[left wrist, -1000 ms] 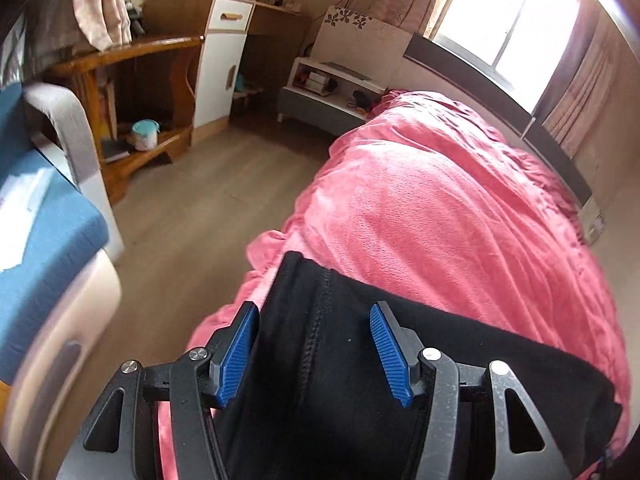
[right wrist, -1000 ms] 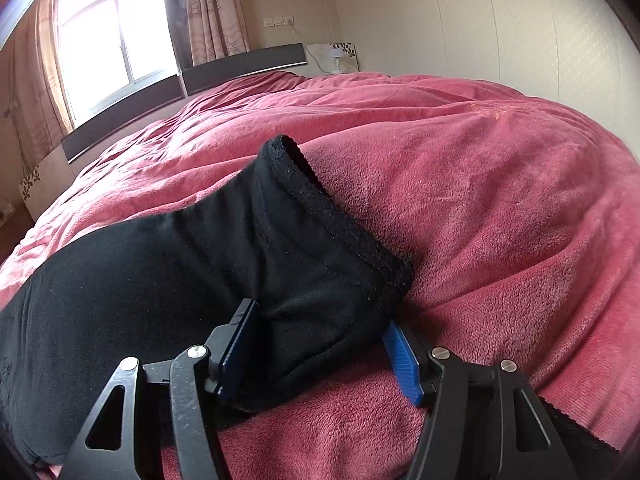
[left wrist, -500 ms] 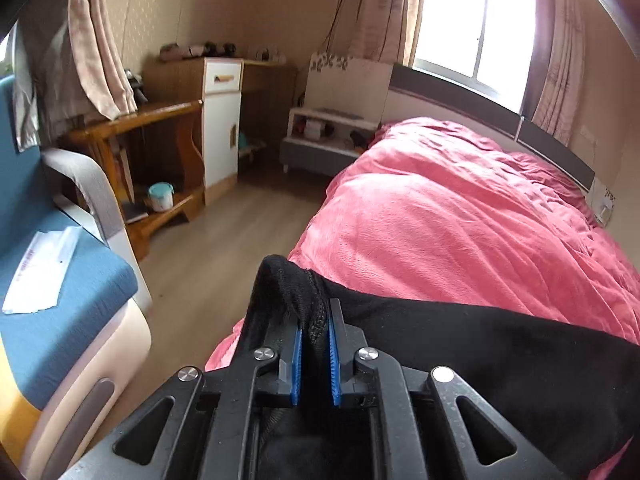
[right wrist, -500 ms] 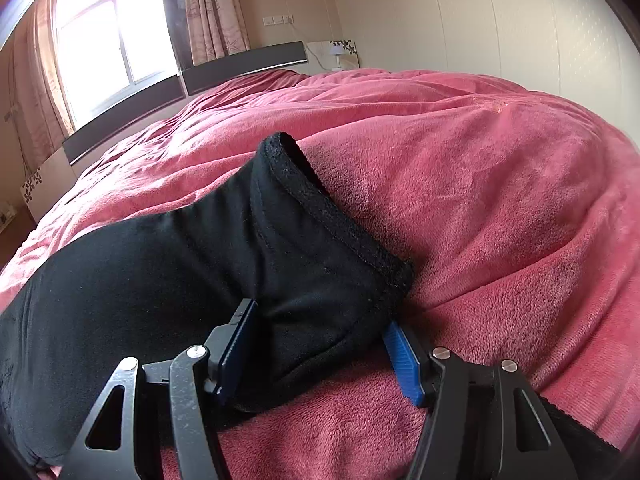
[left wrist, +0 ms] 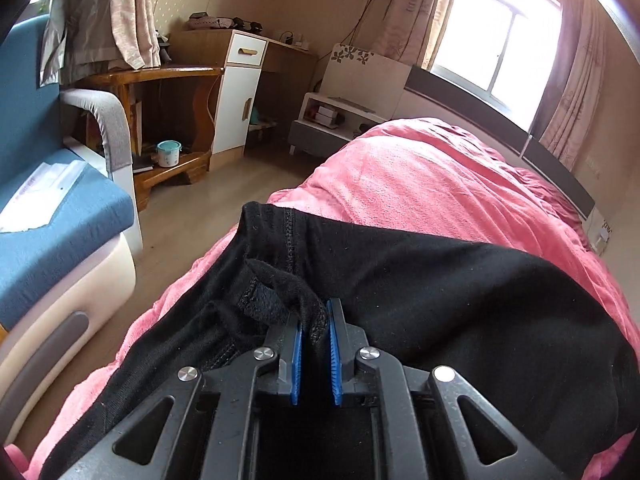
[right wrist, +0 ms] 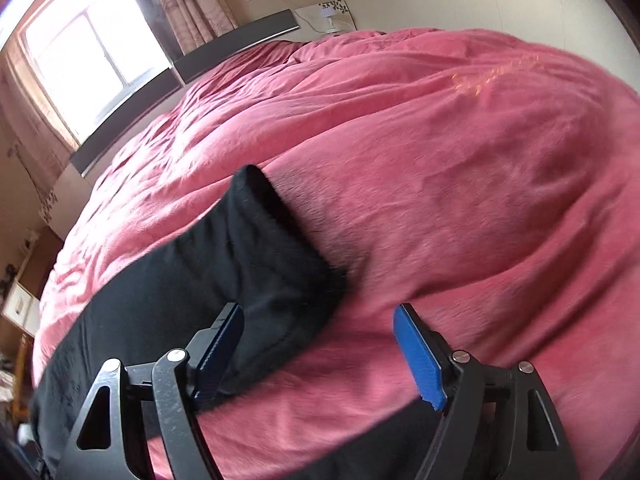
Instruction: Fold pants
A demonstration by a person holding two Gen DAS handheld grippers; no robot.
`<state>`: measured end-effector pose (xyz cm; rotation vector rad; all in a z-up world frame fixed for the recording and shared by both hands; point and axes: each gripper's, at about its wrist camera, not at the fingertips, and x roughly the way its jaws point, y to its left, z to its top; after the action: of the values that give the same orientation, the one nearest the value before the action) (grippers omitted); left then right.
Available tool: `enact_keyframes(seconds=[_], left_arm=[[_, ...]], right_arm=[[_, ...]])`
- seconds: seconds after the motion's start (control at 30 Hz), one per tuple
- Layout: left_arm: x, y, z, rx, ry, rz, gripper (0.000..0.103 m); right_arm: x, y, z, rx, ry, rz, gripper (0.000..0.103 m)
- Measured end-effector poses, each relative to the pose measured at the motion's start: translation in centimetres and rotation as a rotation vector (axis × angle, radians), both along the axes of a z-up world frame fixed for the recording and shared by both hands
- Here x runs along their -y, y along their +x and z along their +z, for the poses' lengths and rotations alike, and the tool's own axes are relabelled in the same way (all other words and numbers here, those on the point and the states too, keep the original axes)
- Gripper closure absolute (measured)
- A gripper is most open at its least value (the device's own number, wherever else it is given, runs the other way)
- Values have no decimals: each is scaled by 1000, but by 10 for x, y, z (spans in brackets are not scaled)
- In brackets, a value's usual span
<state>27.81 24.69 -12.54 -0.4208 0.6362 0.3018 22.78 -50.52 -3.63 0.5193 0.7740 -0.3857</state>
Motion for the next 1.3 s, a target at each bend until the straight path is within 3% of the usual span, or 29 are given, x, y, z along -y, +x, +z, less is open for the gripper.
enact_keyframes(seconds=[0.17,0.3,0.37,0.4,0.57,0.63,0.7,0.93,1.17,1.3], left_arm=[[-6,-2,-5,14,-41,-3,91],[-6,-1,-8,16,-53,-5,91],[-8,-1,-10,19,-64,-7,91],[-6,-2,-10,21,-69,-6,91],[-11,-2,-14,22,-94,-11,90],[-12,-2,-15,22,-104,-13,90],[-13,-2,-16,24,-113,-15,90],[-18,-2,-19,32,-144,-21,90],[-22,-1,-19,25,-169,-31,90],[-32,6,-14,-7,-230,-41,88]], right_arm=[[7,15,30,21,-76,24,25],[10,58,51,-2,-97,53,26],[13,80,51,-58,-82,48,28],[14,90,50,-75,-70,52,34],[17,120,48,-113,-31,62,41],[14,129,40,-146,-14,71,55],[12,135,33,-178,-14,74,61],[16,133,18,-195,-13,35,70],[1,132,7,-241,-163,88,72],[-4,134,6,-261,-214,120,73]])
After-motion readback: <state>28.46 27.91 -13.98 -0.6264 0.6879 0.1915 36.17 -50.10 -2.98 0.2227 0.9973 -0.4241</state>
